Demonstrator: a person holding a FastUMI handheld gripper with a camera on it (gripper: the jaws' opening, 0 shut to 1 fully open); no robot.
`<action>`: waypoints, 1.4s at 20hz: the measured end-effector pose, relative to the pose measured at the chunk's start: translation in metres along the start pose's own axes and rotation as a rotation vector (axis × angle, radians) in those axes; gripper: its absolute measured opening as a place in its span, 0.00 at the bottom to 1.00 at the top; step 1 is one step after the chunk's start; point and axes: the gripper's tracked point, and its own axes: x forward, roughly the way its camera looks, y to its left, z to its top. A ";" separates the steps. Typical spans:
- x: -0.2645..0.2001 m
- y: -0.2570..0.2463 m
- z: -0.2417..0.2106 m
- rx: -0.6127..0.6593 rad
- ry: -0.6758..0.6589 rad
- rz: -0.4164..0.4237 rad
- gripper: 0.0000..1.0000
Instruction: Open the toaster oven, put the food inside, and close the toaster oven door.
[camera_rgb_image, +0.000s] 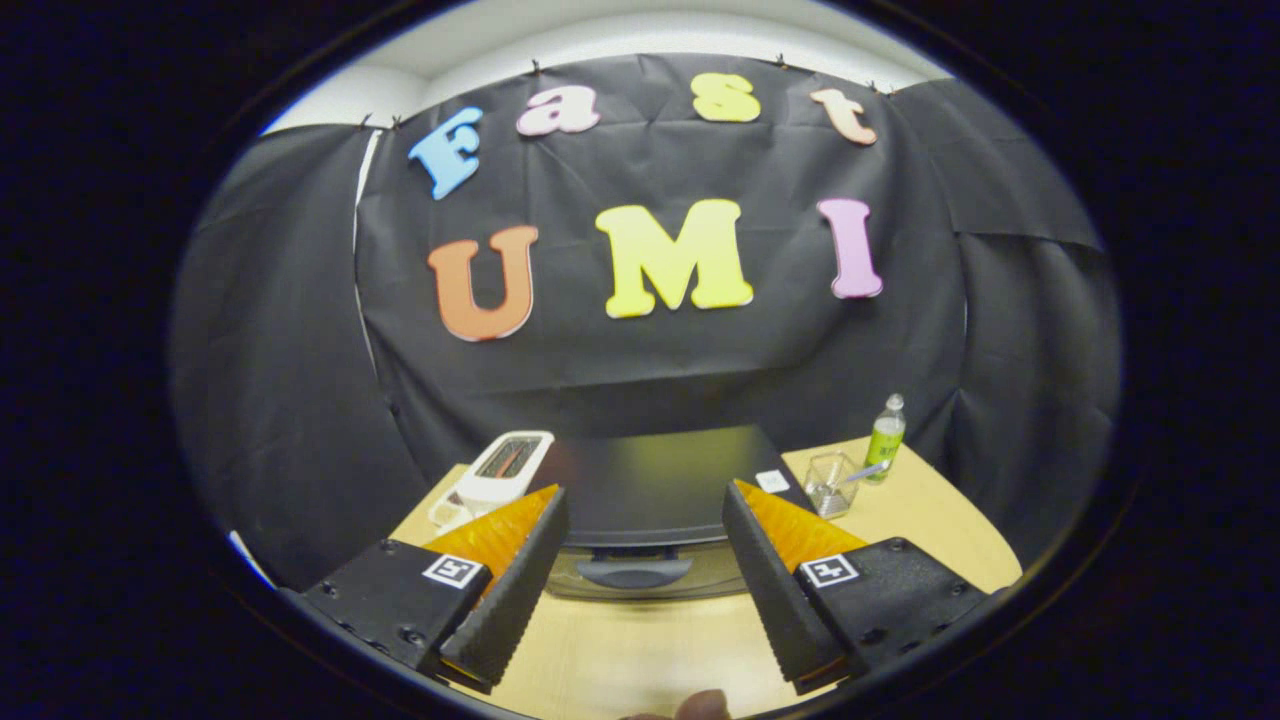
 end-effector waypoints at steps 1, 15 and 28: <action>-0.011 0.001 0.014 0.004 -0.018 0.001 1.00; -0.156 0.025 0.045 -0.050 -0.150 0.045 1.00; -0.168 0.018 0.025 -0.016 -0.119 0.007 1.00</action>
